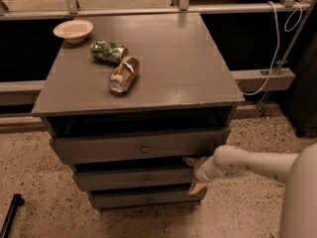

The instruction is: Open middle drawer

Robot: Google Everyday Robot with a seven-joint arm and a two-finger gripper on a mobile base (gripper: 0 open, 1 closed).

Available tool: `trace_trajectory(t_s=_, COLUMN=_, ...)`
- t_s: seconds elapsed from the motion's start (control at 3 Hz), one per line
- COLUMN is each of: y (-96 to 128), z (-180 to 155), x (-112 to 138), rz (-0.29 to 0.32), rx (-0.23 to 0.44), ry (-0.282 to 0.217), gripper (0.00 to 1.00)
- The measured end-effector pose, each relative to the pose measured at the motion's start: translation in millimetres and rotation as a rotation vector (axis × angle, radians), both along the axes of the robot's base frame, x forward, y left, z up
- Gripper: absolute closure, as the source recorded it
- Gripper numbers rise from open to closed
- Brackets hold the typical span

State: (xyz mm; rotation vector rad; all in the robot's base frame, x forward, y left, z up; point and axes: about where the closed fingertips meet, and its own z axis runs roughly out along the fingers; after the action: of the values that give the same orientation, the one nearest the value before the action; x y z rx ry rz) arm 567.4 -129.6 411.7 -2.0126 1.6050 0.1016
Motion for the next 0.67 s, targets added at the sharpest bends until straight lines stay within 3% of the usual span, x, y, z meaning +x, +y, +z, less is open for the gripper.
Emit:
trace_trajectory(t_s=0.33, y=5.9, z=-0.6, x=-14.1, rz=0.013, rx=0.042, ry=0.028, gripper=0.41)
trace_trajectory(t_s=0.67, y=13.0, z=-1.5, x=-46.1, rz=0.04, rx=0.088, ry=0.104, gripper=0.45)
